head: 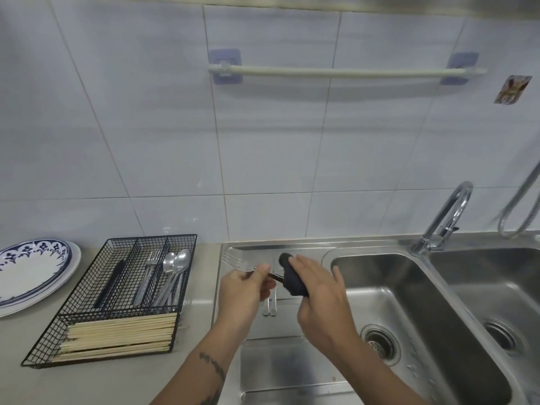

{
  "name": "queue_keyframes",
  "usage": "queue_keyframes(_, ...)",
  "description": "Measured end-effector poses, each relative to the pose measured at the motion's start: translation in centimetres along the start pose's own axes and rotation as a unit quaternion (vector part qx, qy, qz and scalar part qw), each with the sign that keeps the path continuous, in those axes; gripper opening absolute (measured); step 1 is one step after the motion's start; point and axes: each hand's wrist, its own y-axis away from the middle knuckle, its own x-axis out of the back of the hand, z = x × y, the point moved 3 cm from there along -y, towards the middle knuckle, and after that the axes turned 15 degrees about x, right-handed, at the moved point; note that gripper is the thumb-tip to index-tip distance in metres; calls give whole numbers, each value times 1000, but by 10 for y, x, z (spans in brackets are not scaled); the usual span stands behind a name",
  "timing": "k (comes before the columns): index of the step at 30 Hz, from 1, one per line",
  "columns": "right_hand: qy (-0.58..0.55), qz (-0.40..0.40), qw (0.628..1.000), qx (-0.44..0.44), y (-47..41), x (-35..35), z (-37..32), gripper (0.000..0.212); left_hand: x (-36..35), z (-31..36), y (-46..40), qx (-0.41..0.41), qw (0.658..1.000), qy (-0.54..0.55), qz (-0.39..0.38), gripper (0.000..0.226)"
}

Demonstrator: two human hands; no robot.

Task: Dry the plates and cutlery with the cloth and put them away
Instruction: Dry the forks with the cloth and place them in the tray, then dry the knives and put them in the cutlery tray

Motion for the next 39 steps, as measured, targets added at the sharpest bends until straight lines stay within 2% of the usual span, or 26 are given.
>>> queue_keyframes(3,48,-67,996,34,1,-13,-10,79,-4,1,1,19,999,36,-2,20)
queue_keyframes(5,71,-107,992,3,6,-15,-1,84,-1,3,2,25,999,45,-7,18)
queue_keyframes(7,72,-110,991,-19,7,-12,8,85,4,4,3,28,999,43,-10,18)
queue_keyframes(12,59,-84,992,75,-1,-17,-14,79,1,3,2,50,995,76,-28,23)
queue_keyframes(15,76,-92,989,92,-1,-18,-10,80,2,7,2,61,991,106,-56,21)
queue_keyframes(19,100,-119,987,30,4,-13,12,83,23,6,-5,52,991,119,-41,20)
queue_keyframes(23,59,-95,994,-12,3,-12,17,80,44,2,-20,57,989,134,-21,18)
queue_keyframes(27,17,-78,996,-32,-3,-15,17,82,70,3,-31,98,986,137,-12,17)
queue_keyframes(31,-40,-67,996,-29,-8,-27,18,80,112,9,-53,117,987,90,59,19)
queue_keyframes(34,-113,-85,987,-71,-8,-40,22,82,150,26,-70,98,987,43,117,21)
queue_keyframes(36,-156,-88,978,-103,-8,-48,26,82,174,40,-84,79,982,-35,168,21)
queue_keyframes(39,-169,-79,975,-123,-11,-52,31,78,207,57,-108,39,954,-179,239,23)
